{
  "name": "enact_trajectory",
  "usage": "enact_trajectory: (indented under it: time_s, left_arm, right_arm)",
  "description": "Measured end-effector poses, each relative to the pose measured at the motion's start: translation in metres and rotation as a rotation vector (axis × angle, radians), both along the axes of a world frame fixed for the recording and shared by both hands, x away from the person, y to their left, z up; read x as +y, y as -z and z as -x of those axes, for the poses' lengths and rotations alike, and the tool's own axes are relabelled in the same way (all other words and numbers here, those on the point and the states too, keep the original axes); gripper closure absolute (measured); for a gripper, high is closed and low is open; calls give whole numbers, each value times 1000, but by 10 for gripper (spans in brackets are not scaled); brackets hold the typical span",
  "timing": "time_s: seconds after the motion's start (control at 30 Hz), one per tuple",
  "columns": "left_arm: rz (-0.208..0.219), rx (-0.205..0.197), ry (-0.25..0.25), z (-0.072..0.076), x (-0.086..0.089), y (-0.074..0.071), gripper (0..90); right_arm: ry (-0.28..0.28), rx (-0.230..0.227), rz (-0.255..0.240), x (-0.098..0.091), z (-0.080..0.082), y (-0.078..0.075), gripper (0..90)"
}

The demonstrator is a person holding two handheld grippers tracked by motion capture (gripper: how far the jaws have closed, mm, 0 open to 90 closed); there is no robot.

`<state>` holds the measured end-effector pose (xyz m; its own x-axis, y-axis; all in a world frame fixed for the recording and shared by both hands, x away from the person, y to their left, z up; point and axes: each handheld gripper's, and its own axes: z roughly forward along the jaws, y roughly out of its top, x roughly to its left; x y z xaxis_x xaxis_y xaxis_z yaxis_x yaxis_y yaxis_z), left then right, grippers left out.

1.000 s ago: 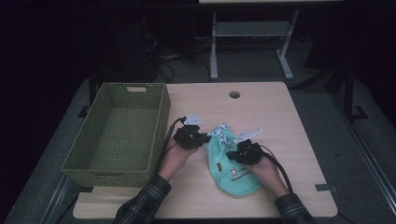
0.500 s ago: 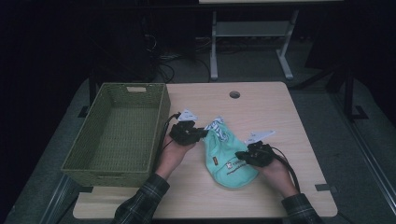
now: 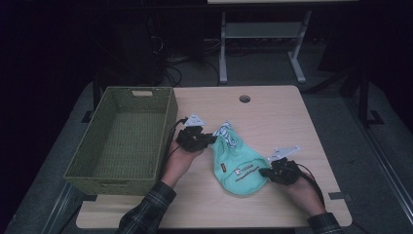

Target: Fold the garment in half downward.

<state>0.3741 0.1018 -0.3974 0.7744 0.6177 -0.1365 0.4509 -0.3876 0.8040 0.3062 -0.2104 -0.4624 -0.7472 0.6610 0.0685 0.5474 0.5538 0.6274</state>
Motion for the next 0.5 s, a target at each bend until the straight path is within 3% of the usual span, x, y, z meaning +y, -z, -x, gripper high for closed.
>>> enact_trajectory:
  time_s: [0.5]
  left_arm:
    - [34, 16, 192, 14, -13, -10, 824]
  right_arm:
    - [16, 16, -22, -2, 0, 1, 900]
